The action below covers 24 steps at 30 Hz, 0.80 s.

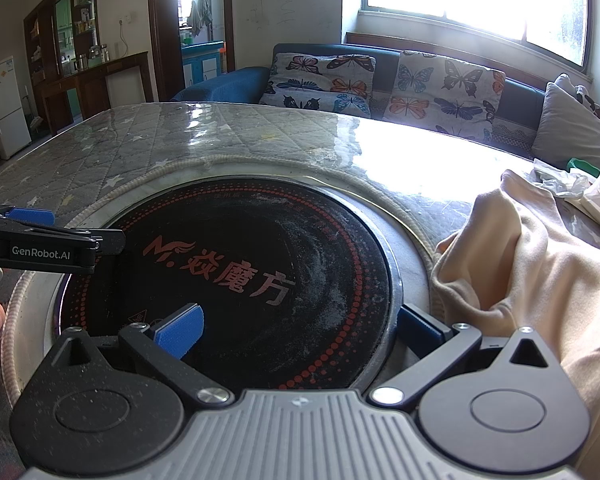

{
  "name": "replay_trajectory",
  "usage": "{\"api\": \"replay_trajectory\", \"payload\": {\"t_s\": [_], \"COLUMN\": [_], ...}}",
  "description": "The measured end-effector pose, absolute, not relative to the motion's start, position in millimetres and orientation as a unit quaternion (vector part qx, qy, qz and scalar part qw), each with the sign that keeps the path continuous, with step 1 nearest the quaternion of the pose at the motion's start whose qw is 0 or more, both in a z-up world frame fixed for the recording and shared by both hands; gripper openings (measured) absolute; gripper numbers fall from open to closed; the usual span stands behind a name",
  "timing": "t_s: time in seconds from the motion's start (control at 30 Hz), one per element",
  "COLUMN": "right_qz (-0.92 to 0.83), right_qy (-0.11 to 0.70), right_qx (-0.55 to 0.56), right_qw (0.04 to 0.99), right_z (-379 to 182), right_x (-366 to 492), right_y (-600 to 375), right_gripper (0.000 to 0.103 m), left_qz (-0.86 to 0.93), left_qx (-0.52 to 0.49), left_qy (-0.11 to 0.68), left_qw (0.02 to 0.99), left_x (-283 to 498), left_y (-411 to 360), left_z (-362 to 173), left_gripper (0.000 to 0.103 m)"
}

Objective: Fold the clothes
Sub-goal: 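Move both tools over the table toward the crumpled cream sweatshirt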

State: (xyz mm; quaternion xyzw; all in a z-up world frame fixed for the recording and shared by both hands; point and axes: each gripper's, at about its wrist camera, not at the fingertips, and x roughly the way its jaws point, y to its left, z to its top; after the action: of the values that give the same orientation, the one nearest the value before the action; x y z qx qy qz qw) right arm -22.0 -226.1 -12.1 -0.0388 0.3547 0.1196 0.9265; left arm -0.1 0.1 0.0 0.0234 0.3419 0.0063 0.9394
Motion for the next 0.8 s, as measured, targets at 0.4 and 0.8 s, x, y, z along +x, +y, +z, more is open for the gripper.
{"api": "replay_trajectory", "payload": {"t_s": [0.4,0.8], "right_qz": [0.116,0.103], "right_qy": [0.356,0.360], "right_qx": [-0.038,-0.033], "right_qw": [0.927,0.927], "right_z": [-12.9,-11.6], "right_x": [-20.5,-24.0], "right_y": [-223.9,-222.0], "right_gripper": [0.103,0.103], "left_qz": [0.007,-0.005], "left_qx": [0.025,0.031], "left_qy": [0.342,0.344], "left_qw": [0.939,0.938], "left_x": [-3.9,-4.6], "left_y": [1.8,-5.5], "left_z": [0.9,-0.9], "left_gripper": [0.103,0.103]}}
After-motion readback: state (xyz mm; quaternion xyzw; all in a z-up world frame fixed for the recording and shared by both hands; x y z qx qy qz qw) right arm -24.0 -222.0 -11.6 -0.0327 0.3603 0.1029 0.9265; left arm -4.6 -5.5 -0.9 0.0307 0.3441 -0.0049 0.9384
